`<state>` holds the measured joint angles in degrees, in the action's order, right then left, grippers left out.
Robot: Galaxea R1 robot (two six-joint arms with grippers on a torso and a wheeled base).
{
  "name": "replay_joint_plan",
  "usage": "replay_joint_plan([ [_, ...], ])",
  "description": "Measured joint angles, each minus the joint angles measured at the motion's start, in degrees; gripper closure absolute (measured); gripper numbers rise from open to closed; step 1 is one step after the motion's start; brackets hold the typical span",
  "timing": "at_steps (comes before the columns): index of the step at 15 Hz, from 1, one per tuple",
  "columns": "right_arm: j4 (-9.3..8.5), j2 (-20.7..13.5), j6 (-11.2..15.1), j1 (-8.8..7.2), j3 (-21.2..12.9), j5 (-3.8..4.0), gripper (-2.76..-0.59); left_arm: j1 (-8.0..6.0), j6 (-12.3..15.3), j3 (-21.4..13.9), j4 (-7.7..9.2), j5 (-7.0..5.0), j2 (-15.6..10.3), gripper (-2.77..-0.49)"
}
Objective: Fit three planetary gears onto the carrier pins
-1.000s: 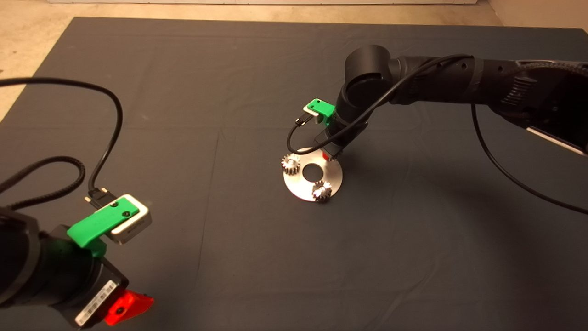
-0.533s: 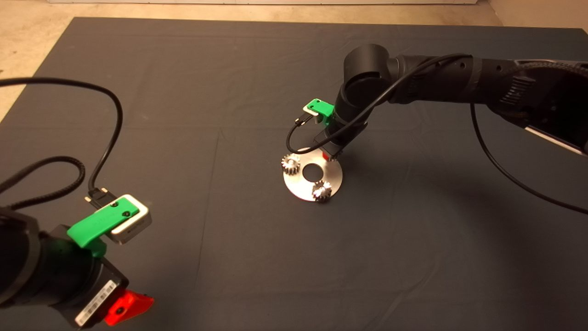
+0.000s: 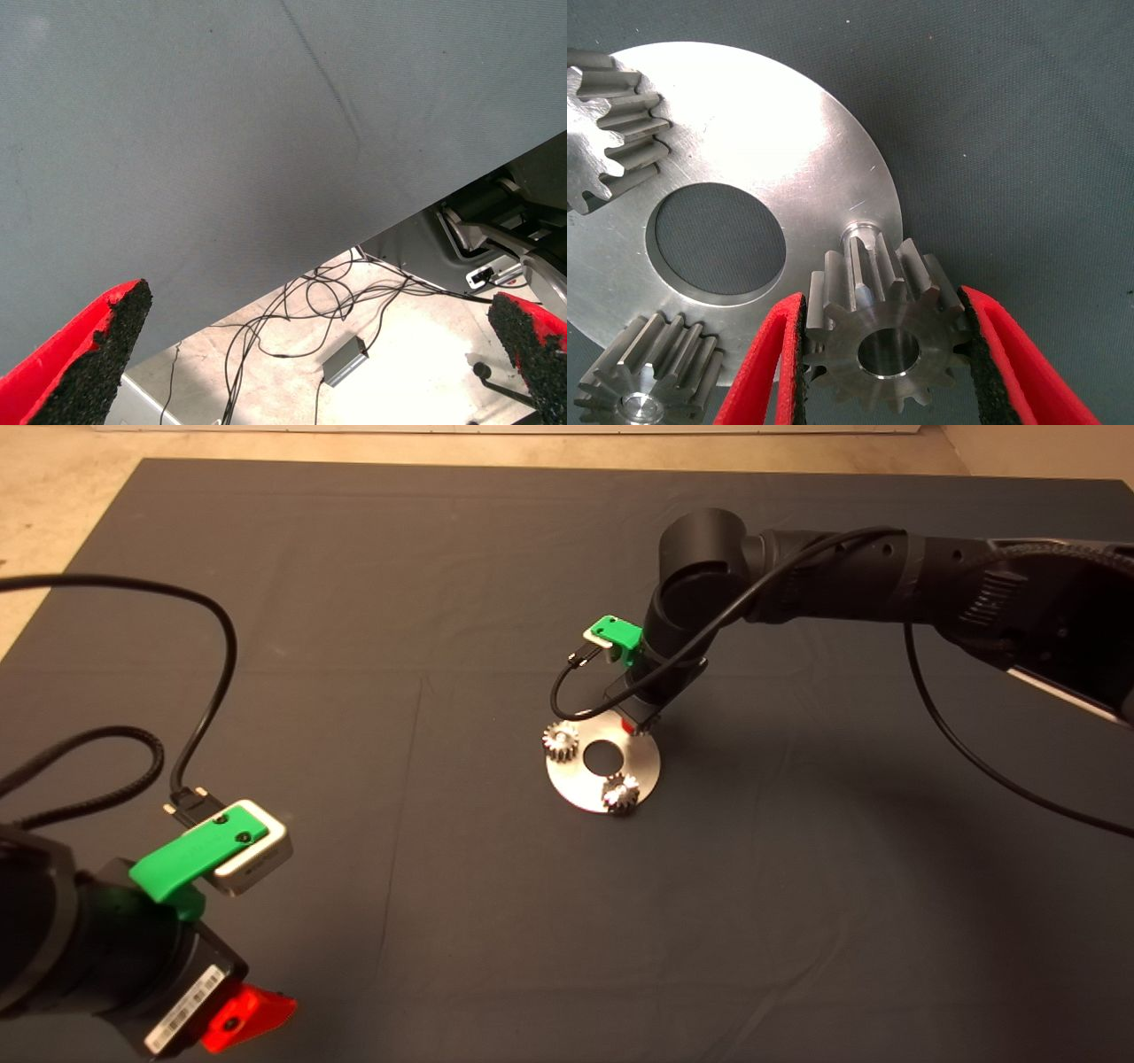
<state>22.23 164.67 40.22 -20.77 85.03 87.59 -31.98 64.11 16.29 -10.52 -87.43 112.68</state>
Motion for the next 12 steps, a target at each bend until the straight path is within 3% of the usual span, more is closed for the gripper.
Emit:
replay_joint_plan([
  [2,-0.85,1.38,-1.30,-0.20,2.14,1.37,-0.95,0.00,-0.02,0.00,0.02,0.00,0.01,-2.77],
  [3,-0.94,1.55,-1.39,-0.20,2.34,1.57,-0.95,0.00,-0.02,0.00,0.02,0.00,0.02,-2.77],
  [12,-1.51,1.54,-1.45,-0.28,2.97,1.37,-0.95,0.00,-0.02,0.00,0.02,-0.02,0.00,-2.77],
])
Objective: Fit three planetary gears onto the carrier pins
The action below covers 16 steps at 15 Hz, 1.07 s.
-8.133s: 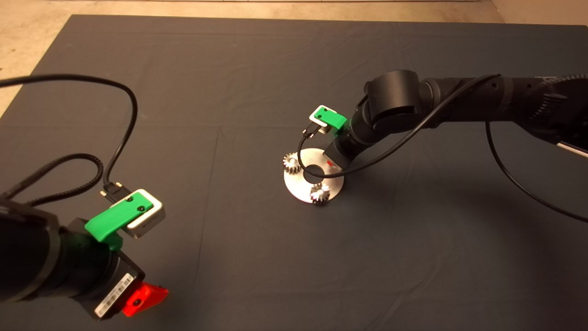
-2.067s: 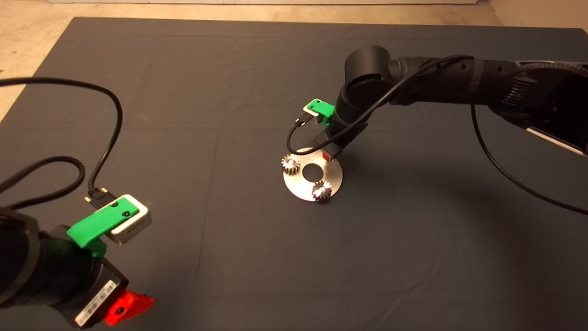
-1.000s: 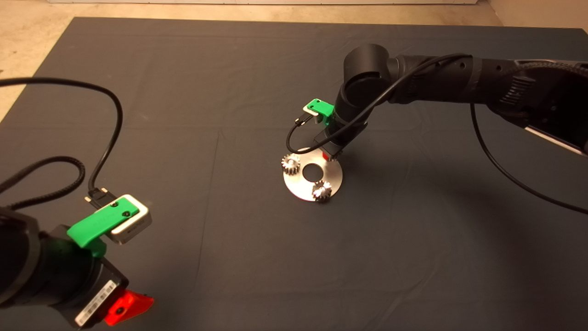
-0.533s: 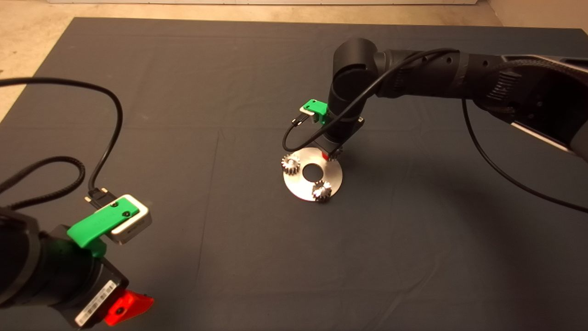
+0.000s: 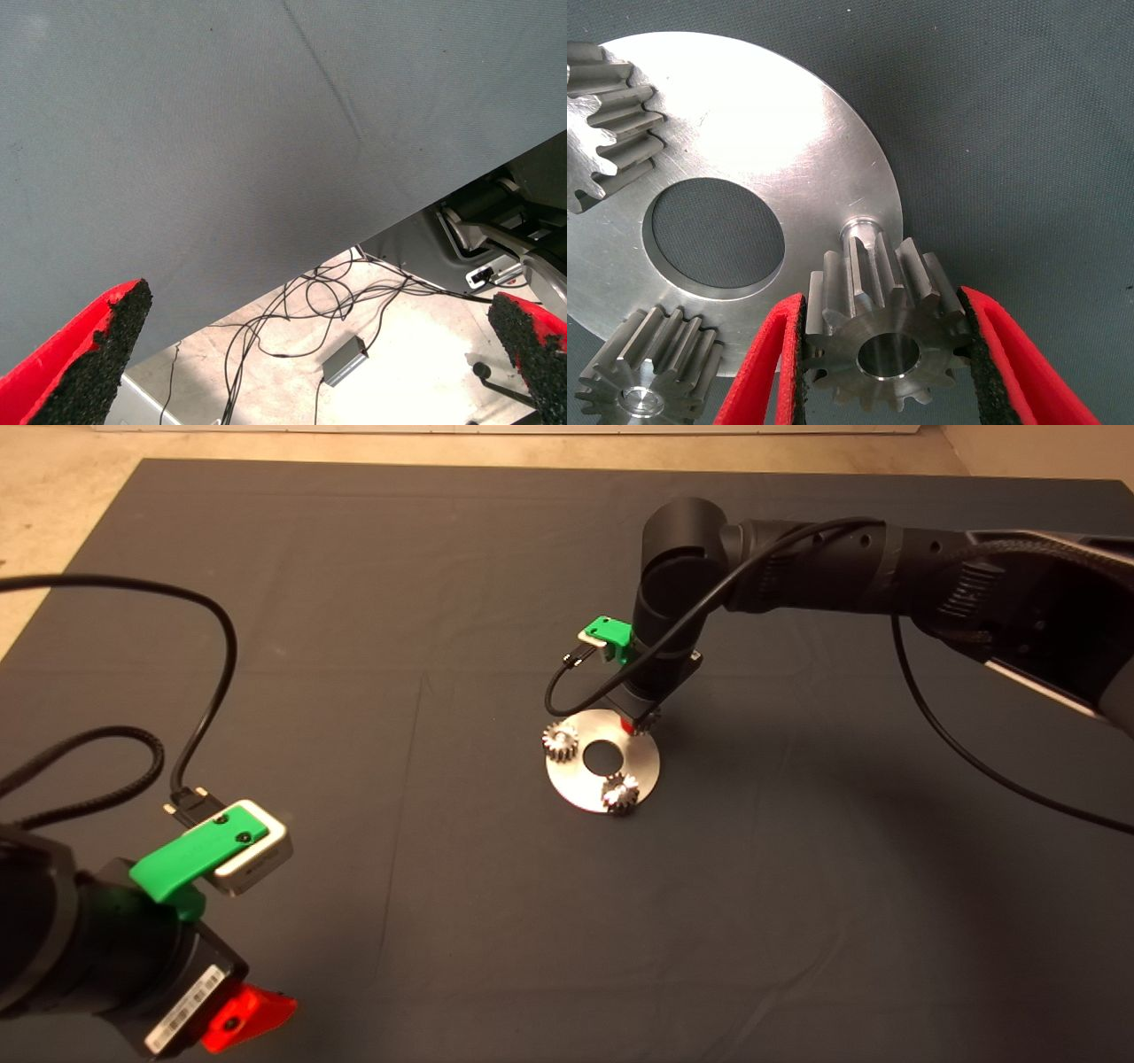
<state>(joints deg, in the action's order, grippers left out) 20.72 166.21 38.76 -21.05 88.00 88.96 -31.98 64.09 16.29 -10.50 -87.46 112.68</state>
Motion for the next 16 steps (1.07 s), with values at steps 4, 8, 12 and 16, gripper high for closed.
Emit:
replay_joint_plan([
  [4,-0.37,0.00,-0.15,-0.17,0.13,-0.18,-0.95,0.00,0.00,0.00,0.00,0.02,0.00,-2.77],
  [8,-0.69,0.00,-0.16,-0.27,0.30,-0.51,-0.95,0.00,0.00,0.00,0.00,0.02,0.00,-2.77],
  [12,-0.72,0.00,-0.16,-0.27,0.30,-0.59,-0.95,0.00,0.00,0.00,0.00,0.05,0.00,-2.77],
  [16,-0.74,0.00,-0.16,-0.27,0.33,-0.61,-0.95,0.00,0.00,0.00,0.00,0.05,0.00,-2.77],
])
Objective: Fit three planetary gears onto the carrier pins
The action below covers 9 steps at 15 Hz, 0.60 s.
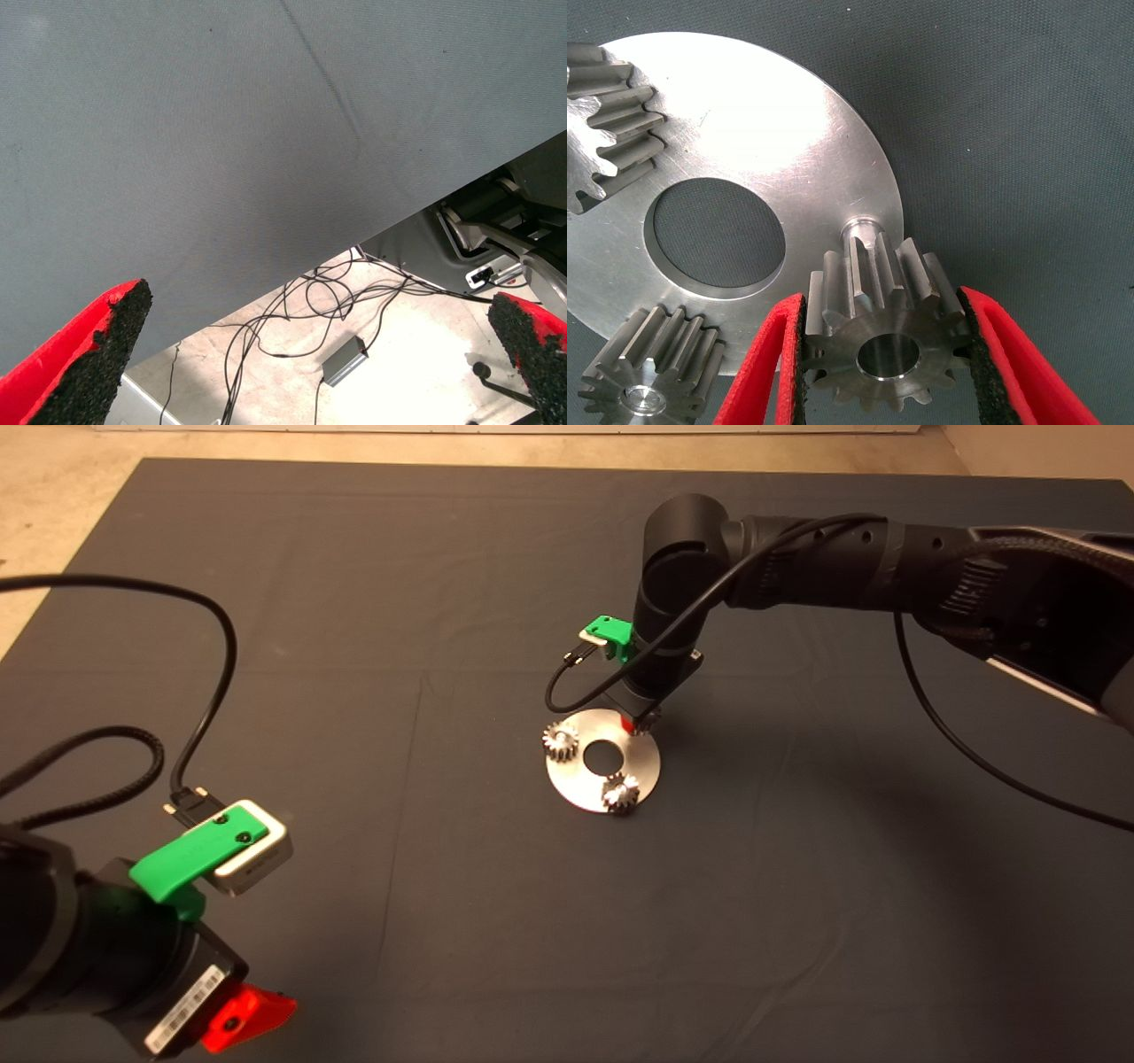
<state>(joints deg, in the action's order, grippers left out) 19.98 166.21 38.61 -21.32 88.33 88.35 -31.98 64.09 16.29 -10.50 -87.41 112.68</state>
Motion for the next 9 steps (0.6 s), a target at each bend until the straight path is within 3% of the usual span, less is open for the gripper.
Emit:
replay_joint_plan([
  [4,-0.66,-0.17,0.00,-0.25,0.39,-1.07,-0.95,0.00,0.00,0.00,0.00,0.00,0.00,-2.77],
  [9,-0.94,-0.20,0.00,-0.26,0.41,-1.14,-0.95,0.00,0.00,0.00,0.00,0.39,0.00,-2.77],
])
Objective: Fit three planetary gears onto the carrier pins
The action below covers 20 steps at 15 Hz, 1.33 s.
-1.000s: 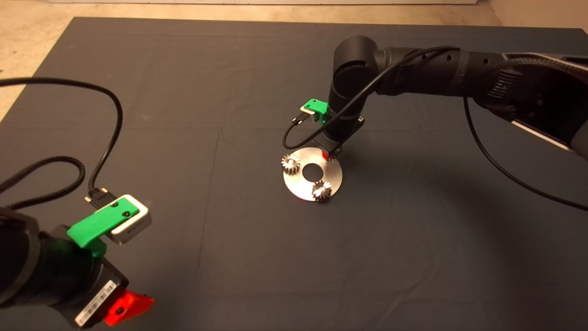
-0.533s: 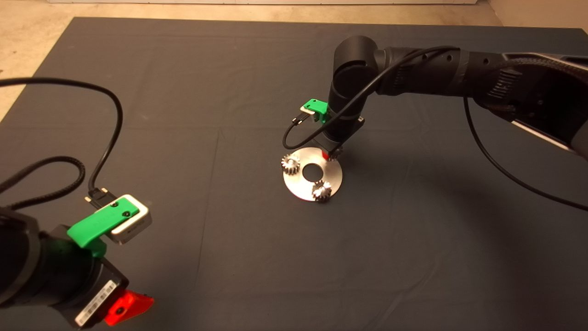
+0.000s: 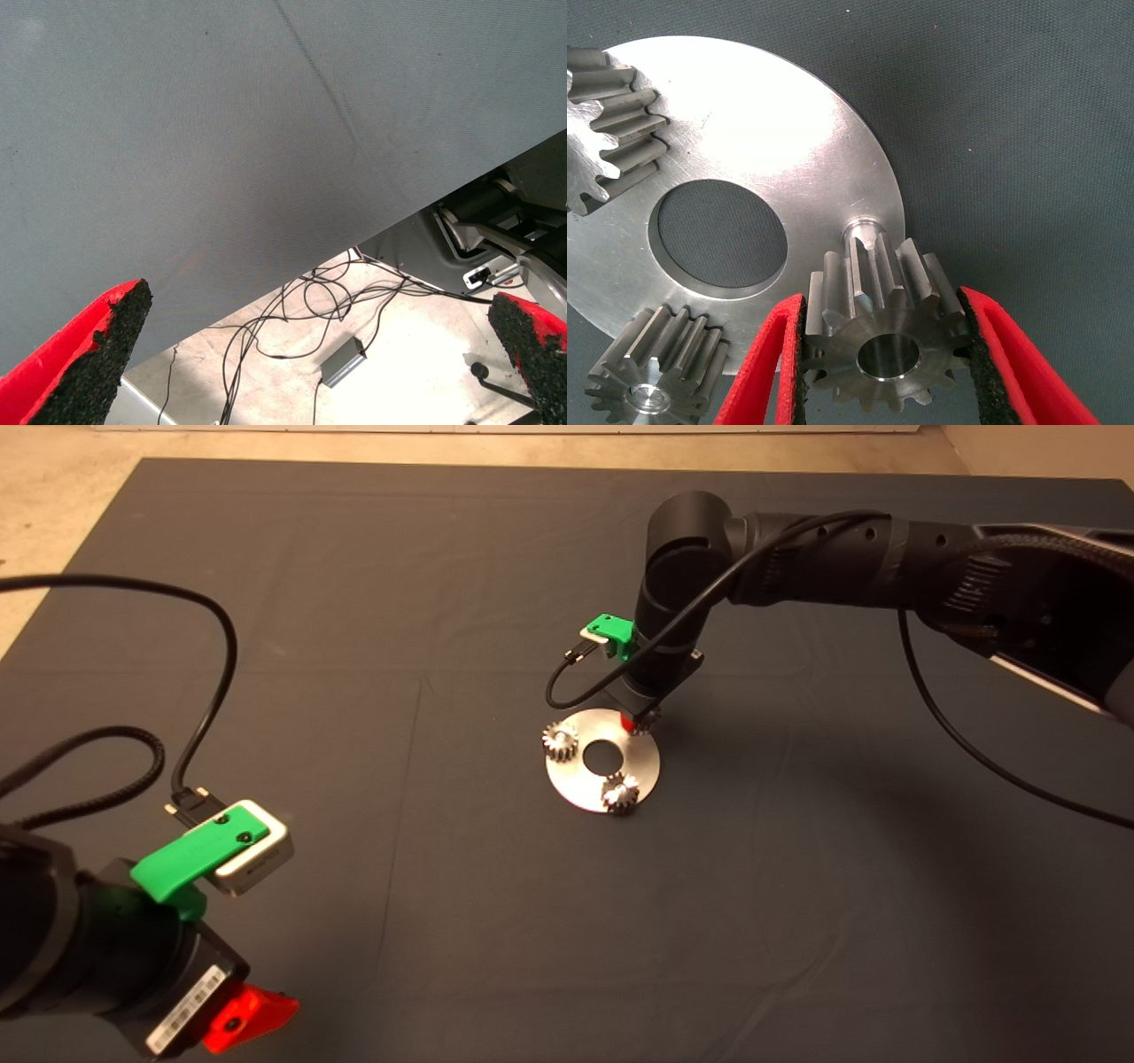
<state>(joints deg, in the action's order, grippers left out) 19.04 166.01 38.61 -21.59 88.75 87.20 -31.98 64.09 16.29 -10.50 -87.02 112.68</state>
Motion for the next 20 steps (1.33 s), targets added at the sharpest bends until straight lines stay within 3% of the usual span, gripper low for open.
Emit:
replay_joint_plan([
  [20,0.06,-0.33,0.03,0.03,-1.16,-0.16,-0.95,0.00,-0.16,0.00,0.68,0.22,0.00,-2.77],
])
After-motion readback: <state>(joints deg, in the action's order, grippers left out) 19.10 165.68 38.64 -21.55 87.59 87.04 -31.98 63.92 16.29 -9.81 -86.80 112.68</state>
